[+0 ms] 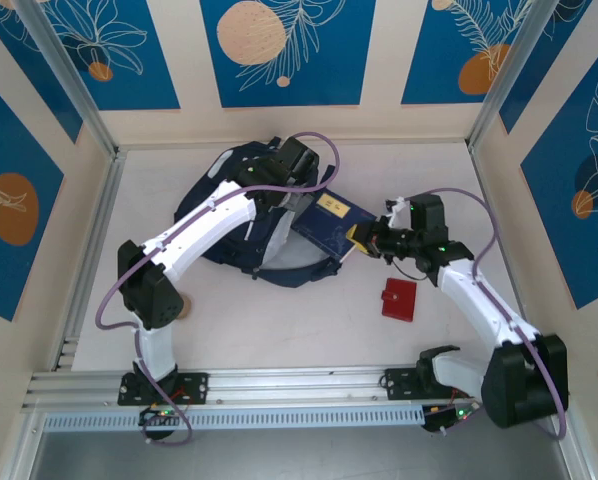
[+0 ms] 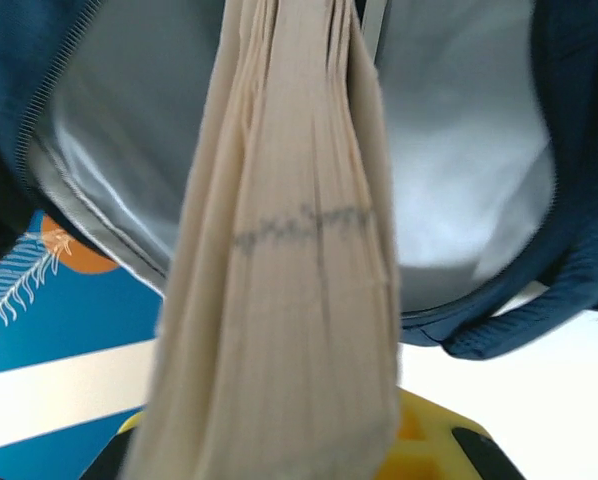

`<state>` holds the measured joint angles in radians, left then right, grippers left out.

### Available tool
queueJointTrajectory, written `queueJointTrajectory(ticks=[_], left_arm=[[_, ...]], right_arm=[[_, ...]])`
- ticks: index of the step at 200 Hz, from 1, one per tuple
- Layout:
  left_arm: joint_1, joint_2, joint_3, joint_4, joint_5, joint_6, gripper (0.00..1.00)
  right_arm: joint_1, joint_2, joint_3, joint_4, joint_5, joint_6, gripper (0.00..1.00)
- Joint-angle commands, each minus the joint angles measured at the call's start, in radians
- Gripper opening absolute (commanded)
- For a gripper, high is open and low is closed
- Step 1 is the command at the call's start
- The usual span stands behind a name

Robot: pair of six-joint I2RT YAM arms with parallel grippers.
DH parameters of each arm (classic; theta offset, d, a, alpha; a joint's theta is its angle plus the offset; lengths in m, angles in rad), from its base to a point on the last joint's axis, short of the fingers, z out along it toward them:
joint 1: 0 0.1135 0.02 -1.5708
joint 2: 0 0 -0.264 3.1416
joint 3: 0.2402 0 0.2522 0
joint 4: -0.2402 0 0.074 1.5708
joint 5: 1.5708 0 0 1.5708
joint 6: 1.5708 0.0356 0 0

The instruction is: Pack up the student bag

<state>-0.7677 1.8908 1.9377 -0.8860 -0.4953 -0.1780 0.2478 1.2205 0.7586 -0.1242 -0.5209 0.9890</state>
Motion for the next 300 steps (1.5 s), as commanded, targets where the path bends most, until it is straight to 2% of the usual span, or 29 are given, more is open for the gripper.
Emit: queueJointTrajectory(ticks=[1, 45, 70, 90, 118, 138, 171, 188, 205, 234, 256, 274, 300], left_arm=[[0.004, -0.017, 0.080, 0.105, 0.013, -0.011, 0.00], [0.013, -0.013, 0.088, 0.088, 0.047, -0.031, 0.00], [0.022, -0.015, 0.089, 0.087, 0.072, -0.056, 0.00], [0.035, -0.016, 0.093, 0.085, 0.093, -0.070, 0.00], [0.055, -0.013, 0.093, 0.079, 0.141, -0.094, 0.00], [0.068, -0.012, 0.086, 0.084, 0.164, -0.112, 0.00], [0.086, -0.005, 0.071, 0.088, 0.208, -0.127, 0.00], [0.093, -0.003, 0.058, 0.095, 0.230, -0.133, 0.00], [0.098, 0.003, 0.050, 0.104, 0.259, -0.132, 0.00], [0.101, 0.034, 0.054, 0.121, 0.335, -0.128, 0.00], [0.102, 0.081, 0.085, 0.127, 0.391, -0.143, 0.00], [0.103, 0.129, 0.136, 0.116, 0.428, -0.168, 0.00], [0.118, 0.175, 0.189, 0.085, 0.461, -0.229, 0.34]], right_arm=[[0.065, 0.124, 0.070, 0.192, -0.071, 0.052, 0.06], [0.152, 0.493, 0.278, 0.406, -0.032, 0.115, 0.06], [0.191, 0.672, 0.394, 0.442, 0.036, 0.167, 0.05], [0.219, 0.774, 0.450, 0.486, 0.084, 0.198, 0.06], [0.265, 0.882, 0.588, 0.443, 0.058, 0.175, 0.08], [0.282, 0.910, 0.610, 0.403, 0.062, 0.158, 0.19], [0.237, 0.812, 0.450, 0.452, 0.063, 0.157, 0.55], [0.206, 0.697, 0.341, 0.430, 0.084, 0.113, 0.65], [0.176, 0.567, 0.239, 0.362, 0.118, 0.057, 0.68], [0.119, 0.357, 0.105, 0.157, 0.247, -0.031, 0.68], [0.077, 0.231, 0.048, -0.004, 0.359, -0.074, 0.68], [0.085, 0.138, 0.036, -0.105, 0.464, -0.118, 0.68], [0.176, 0.053, 0.059, -0.215, 0.623, -0.177, 0.67]])
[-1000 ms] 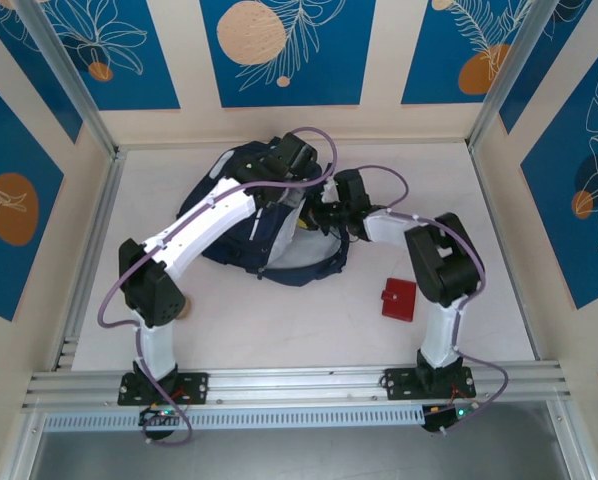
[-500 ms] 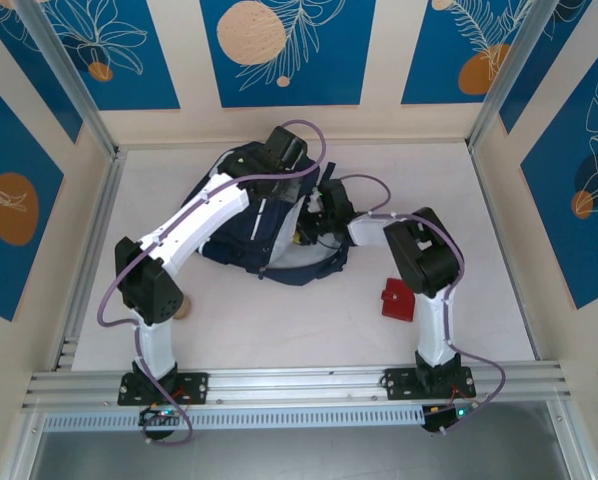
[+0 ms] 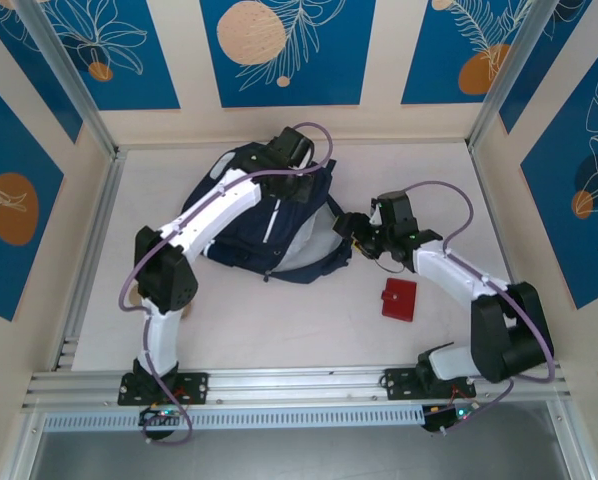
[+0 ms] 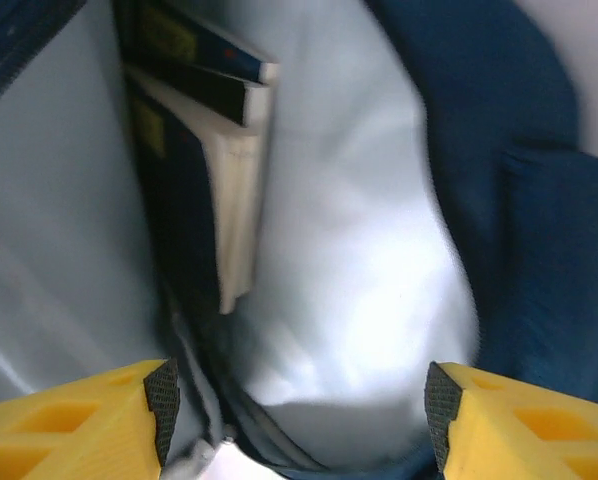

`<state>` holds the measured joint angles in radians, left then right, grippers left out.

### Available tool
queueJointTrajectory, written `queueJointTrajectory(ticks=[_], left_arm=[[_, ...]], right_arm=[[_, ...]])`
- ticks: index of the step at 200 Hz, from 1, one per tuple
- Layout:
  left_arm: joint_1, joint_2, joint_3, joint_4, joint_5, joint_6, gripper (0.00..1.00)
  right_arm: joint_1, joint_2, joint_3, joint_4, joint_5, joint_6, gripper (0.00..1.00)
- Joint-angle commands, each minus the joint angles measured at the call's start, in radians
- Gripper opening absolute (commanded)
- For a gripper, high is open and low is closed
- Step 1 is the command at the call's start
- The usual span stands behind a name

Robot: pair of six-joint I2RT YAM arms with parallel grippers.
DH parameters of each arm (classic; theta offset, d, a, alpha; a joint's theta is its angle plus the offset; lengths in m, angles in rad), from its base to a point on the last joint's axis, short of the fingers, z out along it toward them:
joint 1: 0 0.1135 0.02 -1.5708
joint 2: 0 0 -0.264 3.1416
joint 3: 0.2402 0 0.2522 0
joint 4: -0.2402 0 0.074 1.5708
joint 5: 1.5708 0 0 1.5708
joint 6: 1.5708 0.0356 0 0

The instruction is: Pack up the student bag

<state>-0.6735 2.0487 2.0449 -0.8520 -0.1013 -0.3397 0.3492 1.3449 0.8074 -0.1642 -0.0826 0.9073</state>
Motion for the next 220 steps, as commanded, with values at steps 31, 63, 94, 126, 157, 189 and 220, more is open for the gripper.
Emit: queueJointTrajectory(ticks=[31, 63, 94, 126, 157, 189, 220], left_arm=[[0.086, -0.069, -0.063, 0.105, 0.111, -0.149, 0.63], [0.173, -0.255, -0.361, 0.205, 0.111, -0.211, 0.72], [0.277, -0.419, -0.635, 0.241, 0.110, -0.261, 0.76], [0.392, -0.553, -0.852, 0.256, 0.136, -0.300, 0.80], [0.469, -0.637, -0.978, 0.271, 0.166, -0.316, 0.82], [0.496, -0.670, -1.032, 0.277, 0.192, -0.327, 0.84], [0.504, -0.690, -1.076, 0.305, 0.217, -0.361, 0.84]], right_arm=[[0.275, -0.079, 0.053, -0.233, 0.378, -0.112, 0.64], [0.503, 0.041, 0.132, -0.244, 0.532, -0.104, 0.62], [0.680, 0.251, 0.303, -0.294, 0.594, -0.091, 0.58], [0.748, 0.432, 0.444, -0.364, 0.594, -0.019, 0.47], [0.779, 0.543, 0.547, -0.439, 0.636, 0.085, 0.44], [0.771, 0.639, 0.608, -0.487, 0.696, 0.192, 0.44], [0.761, 0.698, 0.661, -0.457, 0.721, 0.182, 0.44]])
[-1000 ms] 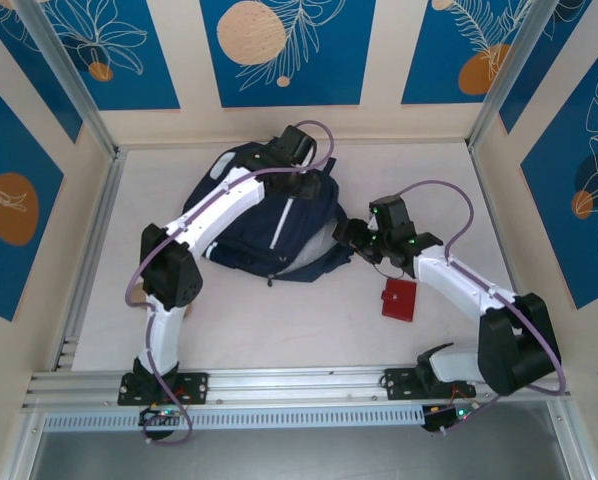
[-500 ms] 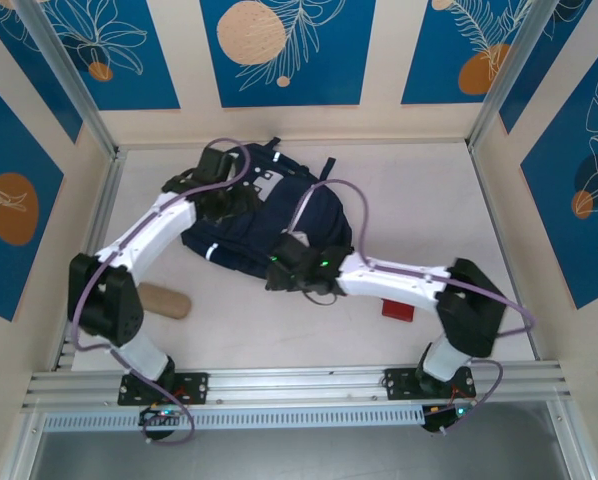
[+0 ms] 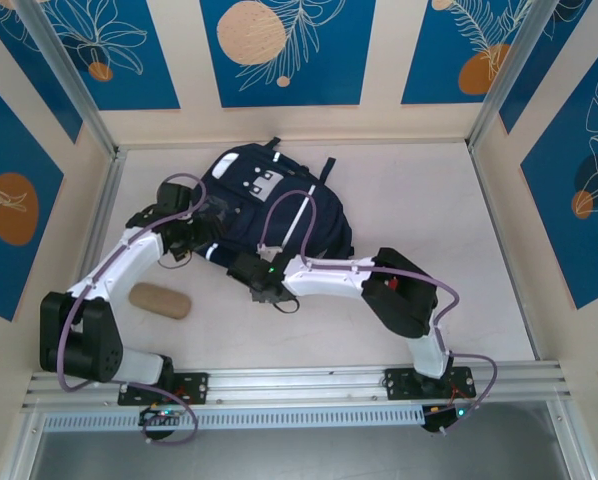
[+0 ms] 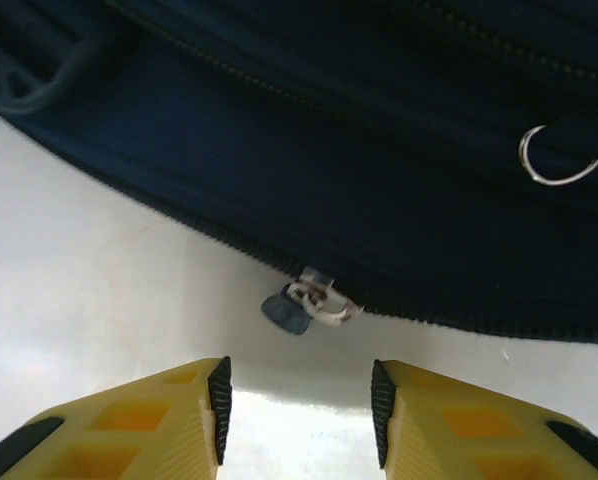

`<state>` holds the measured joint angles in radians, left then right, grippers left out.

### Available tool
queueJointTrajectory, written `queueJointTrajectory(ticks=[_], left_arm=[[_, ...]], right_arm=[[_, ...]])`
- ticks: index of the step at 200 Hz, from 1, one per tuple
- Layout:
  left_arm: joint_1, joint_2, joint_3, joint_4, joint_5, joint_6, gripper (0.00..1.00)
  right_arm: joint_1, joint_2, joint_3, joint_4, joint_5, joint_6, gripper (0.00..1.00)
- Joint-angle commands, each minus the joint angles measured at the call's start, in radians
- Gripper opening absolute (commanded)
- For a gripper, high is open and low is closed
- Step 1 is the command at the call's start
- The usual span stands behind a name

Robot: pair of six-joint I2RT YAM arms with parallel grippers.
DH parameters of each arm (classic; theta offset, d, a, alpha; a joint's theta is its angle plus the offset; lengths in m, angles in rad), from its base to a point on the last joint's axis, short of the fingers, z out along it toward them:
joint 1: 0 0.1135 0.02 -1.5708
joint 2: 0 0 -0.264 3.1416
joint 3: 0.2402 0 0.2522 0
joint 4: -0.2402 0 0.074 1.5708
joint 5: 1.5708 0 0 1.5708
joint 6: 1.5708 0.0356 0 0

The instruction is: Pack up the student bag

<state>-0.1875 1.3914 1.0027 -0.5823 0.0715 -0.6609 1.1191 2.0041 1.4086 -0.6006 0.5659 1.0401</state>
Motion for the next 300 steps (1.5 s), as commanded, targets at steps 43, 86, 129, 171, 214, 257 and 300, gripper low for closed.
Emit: queueJointTrajectory(ticks=[43, 86, 129, 171, 214, 257, 300], left_arm=[[0.020, -0.079, -0.145, 0.135, 0.114, -0.137, 0.82], [0.016, -0.117, -0.270, 0.271, 0.247, -0.240, 0.75], [0.000, -0.085, -0.335, 0.371, 0.318, -0.297, 0.72], [-0.008, -0.046, -0.361, 0.430, 0.329, -0.313, 0.70], [-0.034, -0.008, -0.382, 0.508, 0.359, -0.349, 0.64], [-0.094, 0.035, -0.428, 0.626, 0.359, -0.414, 0.63], [-0.135, 0.076, -0.435, 0.712, 0.338, -0.460, 0.58]], right_arm=[[-0.013, 0.082, 0.102, -0.085, 0.138, 0.068, 0.33], [-0.013, 0.102, 0.144, -0.173, 0.179, 0.083, 0.13], [-0.019, 0.114, 0.149, -0.176, 0.174, 0.057, 0.26], [-0.029, 0.139, 0.158, -0.142, 0.156, -0.001, 0.29], [-0.032, 0.137, 0.161, -0.122, 0.138, -0.033, 0.15], [-0.021, 0.054, 0.116, -0.068, 0.099, -0.086, 0.05], [-0.024, -0.037, 0.072, -0.027, -0.005, -0.138, 0.02]])
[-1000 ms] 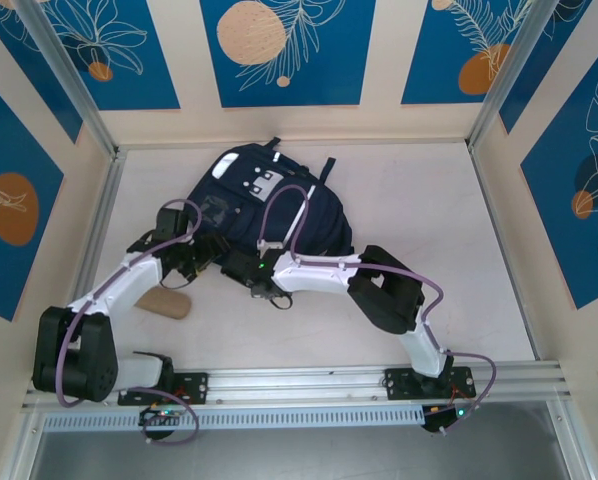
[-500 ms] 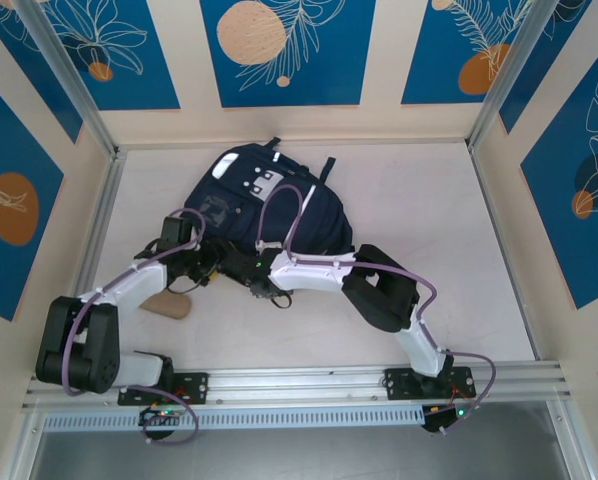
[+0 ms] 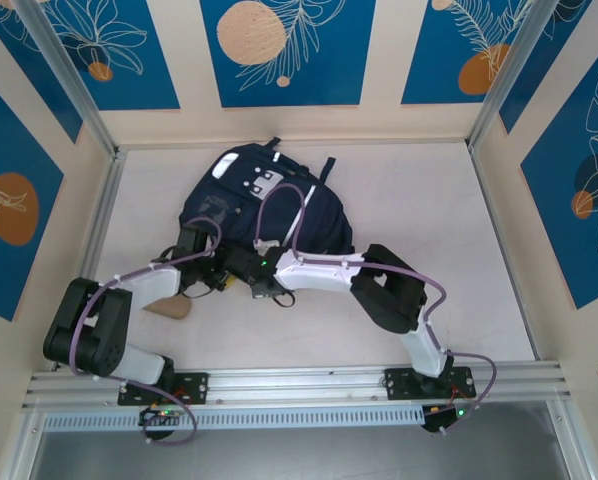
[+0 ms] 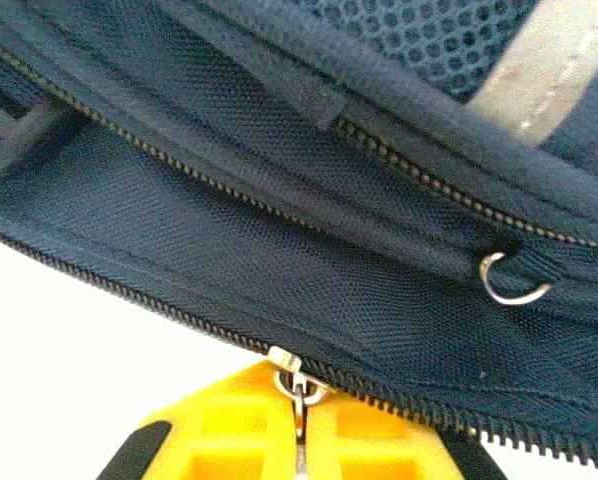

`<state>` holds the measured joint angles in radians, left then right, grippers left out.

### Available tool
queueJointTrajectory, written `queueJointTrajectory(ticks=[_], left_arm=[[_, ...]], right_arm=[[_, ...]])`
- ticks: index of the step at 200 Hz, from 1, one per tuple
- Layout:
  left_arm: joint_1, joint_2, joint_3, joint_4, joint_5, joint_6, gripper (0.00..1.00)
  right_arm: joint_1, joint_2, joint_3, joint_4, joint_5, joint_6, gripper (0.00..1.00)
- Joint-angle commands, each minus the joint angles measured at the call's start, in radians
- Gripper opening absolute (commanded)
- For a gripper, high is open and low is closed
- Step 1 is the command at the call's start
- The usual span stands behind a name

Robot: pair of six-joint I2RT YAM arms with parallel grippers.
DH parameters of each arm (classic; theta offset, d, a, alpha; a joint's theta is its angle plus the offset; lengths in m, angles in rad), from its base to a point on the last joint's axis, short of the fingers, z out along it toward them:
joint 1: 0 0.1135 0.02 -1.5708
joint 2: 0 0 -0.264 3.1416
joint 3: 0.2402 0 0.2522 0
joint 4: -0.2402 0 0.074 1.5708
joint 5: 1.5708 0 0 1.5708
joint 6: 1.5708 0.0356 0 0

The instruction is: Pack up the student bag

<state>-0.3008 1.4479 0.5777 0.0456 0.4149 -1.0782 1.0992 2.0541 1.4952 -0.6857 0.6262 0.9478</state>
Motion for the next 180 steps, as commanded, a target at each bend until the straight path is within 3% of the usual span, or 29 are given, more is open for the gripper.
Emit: queueJointTrajectory(ticks=[1, 14, 33, 51, 80, 147, 180], left_arm=[[-0.022, 0.020, -0.010, 0.084, -0.007, -0.043, 0.57], [-0.024, 0.025, -0.011, 0.094, -0.031, -0.054, 0.52], [-0.025, 0.020, -0.014, 0.083, -0.085, -0.059, 0.36], [-0.024, 0.006, -0.014, 0.051, -0.147, -0.044, 0.20], [-0.023, -0.002, 0.011, -0.015, -0.213, 0.001, 0.04], [-0.003, 0.022, 0.077, -0.091, -0.251, 0.073, 0.00], [0.058, 0.022, 0.133, -0.174, -0.270, 0.164, 0.00]], right_arm=[[-0.004, -0.090, -0.016, 0.058, -0.071, -0.047, 0.02], [-0.007, -0.114, -0.021, 0.055, -0.102, -0.053, 0.01], [-0.010, -0.143, -0.037, 0.027, -0.109, -0.047, 0.01], [-0.017, -0.156, -0.048, -0.051, -0.075, -0.029, 0.01], [-0.037, -0.193, -0.126, -0.176, 0.029, -0.016, 0.02], [-0.209, -0.346, -0.298, -0.183, 0.114, -0.136, 0.03], [-0.257, -0.356, -0.279, -0.061, -0.004, -0.345, 0.01]])
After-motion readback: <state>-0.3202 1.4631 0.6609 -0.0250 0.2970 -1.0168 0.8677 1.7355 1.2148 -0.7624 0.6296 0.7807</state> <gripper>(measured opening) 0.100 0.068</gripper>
